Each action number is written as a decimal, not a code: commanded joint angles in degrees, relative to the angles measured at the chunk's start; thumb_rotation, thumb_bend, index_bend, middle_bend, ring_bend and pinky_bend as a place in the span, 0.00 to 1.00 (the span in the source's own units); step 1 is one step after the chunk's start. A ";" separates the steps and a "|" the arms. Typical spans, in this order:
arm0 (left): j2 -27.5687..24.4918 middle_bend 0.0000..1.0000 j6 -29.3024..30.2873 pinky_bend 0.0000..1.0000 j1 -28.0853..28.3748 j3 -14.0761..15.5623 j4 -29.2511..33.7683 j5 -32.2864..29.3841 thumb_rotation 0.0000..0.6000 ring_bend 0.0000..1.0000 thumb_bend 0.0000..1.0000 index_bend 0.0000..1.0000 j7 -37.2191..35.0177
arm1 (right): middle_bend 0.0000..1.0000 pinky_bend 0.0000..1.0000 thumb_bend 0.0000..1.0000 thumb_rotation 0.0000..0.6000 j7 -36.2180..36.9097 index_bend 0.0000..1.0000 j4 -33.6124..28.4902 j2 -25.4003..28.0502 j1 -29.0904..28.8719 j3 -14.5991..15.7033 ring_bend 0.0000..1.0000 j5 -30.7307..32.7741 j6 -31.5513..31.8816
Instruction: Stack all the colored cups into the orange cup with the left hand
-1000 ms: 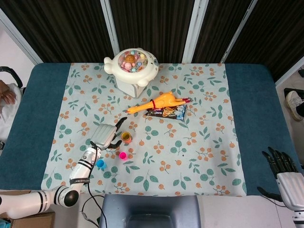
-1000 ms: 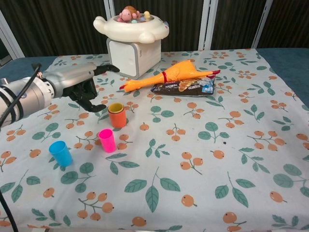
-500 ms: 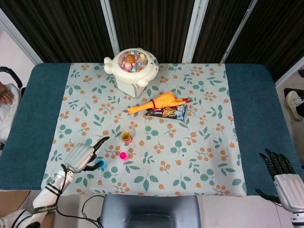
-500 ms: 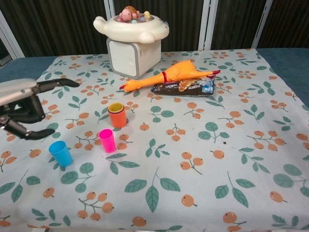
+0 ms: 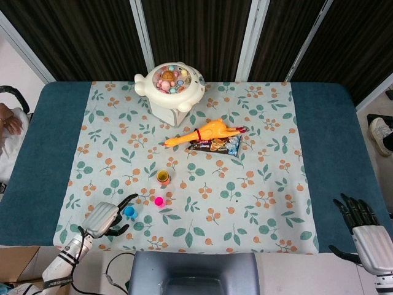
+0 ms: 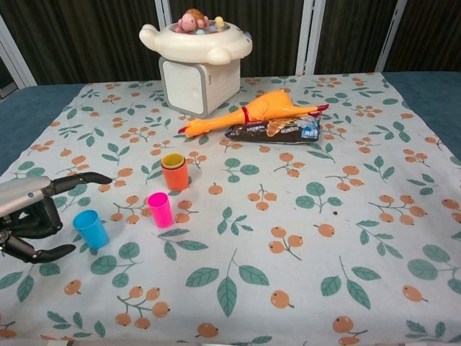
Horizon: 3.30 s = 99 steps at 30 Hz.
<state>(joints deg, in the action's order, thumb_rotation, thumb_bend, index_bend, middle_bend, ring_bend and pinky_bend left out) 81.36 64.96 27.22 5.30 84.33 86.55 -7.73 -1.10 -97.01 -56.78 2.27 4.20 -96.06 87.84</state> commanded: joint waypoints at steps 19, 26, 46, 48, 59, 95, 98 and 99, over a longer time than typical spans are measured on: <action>3.91 1.00 -1.72 1.00 -0.55 -2.97 -4.85 -1.49 1.00 1.00 0.33 0.39 -2.26 | 0.00 0.00 0.21 1.00 -0.01 0.00 0.14 -0.08 0.12 -0.17 0.00 0.23 0.28; 4.75 1.00 -1.70 1.00 -0.47 -3.55 -5.17 -1.25 1.00 1.00 0.33 0.42 -2.36 | 0.00 0.00 0.21 1.00 -0.06 0.00 0.12 -0.05 0.24 -0.09 0.00 0.15 0.42; 0.58 1.00 1.15 1.00 1.71 -10.49 2.16 -2.03 1.00 1.00 0.33 0.55 -2.83 | 0.00 0.00 0.21 1.00 -0.34 0.00 0.24 -0.26 0.21 -0.13 0.00 0.16 0.31; -0.24 1.00 0.35 1.00 3.16 -13.21 4.88 -3.84 1.00 1.00 0.33 0.55 -2.78 | 0.00 0.00 0.21 1.00 -0.65 0.00 0.17 -0.39 0.08 -0.08 0.00 0.23 -0.08; 5.88 1.00 -6.90 1.00 11.85 -22.77 3.46 -18.97 1.00 1.00 0.34 0.54 6.99 | 0.00 0.00 0.21 1.00 -1.13 0.00 -0.26 -0.45 -0.69 -0.58 0.00 1.58 -1.63; 16.34 1.00 -7.52 1.00 16.42 -21.22 -6.91 -23.90 1.00 1.00 0.35 0.54 14.31 | 0.00 0.00 0.21 1.00 1.14 0.00 -0.19 0.59 -0.88 -0.46 0.00 1.17 -1.14; 16.03 1.00 -7.69 1.00 16.33 -21.16 -7.00 -23.86 1.00 1.00 0.35 0.54 14.11 | 0.00 0.00 0.21 1.00 0.88 0.00 -0.18 0.45 -0.93 -0.44 0.00 1.19 -1.30; 15.96 1.00 -7.74 1.00 16.29 -21.13 -7.07 -23.87 1.00 1.00 0.35 0.54 14.06 | 0.00 0.00 0.21 1.00 0.77 0.00 -0.19 0.42 -0.93 -0.43 0.00 1.21 -1.33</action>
<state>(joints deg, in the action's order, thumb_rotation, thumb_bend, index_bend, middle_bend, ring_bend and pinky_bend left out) 97.32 57.21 43.52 -15.84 77.26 62.68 6.34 -0.28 -97.19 -56.33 1.34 3.77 -94.87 86.54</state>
